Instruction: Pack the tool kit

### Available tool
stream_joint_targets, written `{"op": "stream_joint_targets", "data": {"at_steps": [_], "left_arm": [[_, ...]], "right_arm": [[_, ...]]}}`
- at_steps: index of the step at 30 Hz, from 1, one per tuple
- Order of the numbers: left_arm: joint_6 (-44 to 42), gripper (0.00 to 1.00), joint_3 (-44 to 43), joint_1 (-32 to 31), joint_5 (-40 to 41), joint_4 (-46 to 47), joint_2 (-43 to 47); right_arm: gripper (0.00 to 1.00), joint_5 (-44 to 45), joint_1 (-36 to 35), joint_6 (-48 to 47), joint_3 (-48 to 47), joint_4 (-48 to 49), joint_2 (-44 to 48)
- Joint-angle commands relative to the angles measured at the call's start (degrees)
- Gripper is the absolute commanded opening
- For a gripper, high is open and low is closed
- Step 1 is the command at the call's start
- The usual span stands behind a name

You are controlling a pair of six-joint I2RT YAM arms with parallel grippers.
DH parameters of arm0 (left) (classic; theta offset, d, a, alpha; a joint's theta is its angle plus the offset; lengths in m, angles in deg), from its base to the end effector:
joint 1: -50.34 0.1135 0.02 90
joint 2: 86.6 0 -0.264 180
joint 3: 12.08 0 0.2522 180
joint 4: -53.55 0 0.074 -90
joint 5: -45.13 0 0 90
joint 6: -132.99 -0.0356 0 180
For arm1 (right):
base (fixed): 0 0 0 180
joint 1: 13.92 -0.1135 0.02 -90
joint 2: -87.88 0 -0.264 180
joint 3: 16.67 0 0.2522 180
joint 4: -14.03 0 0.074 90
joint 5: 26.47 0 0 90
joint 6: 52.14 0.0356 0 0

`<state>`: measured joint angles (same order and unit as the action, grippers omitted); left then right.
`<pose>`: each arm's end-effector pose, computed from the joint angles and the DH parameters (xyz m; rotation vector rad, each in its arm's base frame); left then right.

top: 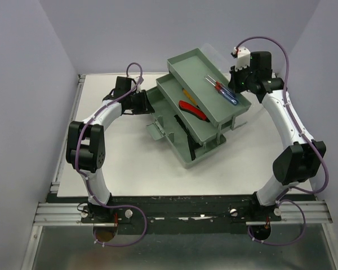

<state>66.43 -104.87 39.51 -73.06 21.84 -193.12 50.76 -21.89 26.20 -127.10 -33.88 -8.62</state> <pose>0.4035 -0.0943 0.2317 -0.0182 2.4129 -0.8657 0.3800 0.0612 0.3758 -0.4927 2.0971 0.2037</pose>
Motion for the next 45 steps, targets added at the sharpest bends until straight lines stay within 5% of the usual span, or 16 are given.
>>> {"op": "stream_joint_targets", "data": {"at_steps": [1, 10, 16, 27, 39, 45], "left_arm": [[-2.3, 0.40, -0.1, -1.0, -3.6, 0.5, 2.0], [-2.5, 0.78, -0.3, 3.0, -3.5, 0.5, 8.6], [-3.1, 0.89, 2.1, 5.6, -1.1, 2.3, 16.2], [3.0, 0.99, 5.5, 4.8, -8.6, 9.1, 17.5], [7.2, 0.99, 9.0, 1.6, -3.5, 16.1, 22.7], [6.3, 0.99, 4.4, -0.5, -2.1, 11.2, 19.3]], "right_arm": [[0.01, 1.3, -7.1, 5.5, 4.5, 3.1, 1.8], [0.01, 10.9, -12.6, 8.6, 11.6, 6.8, 3.6], [0.01, 16.5, -17.2, 9.6, 14.3, 9.6, 4.9], [0.01, 26.3, -24.1, 11.1, 15.0, 11.6, 3.8], [0.01, 33.3, -29.4, 9.9, 12.2, 11.1, -0.6], [0.01, 34.6, -30.4, 9.6, 11.8, 11.0, -1.7]]}}
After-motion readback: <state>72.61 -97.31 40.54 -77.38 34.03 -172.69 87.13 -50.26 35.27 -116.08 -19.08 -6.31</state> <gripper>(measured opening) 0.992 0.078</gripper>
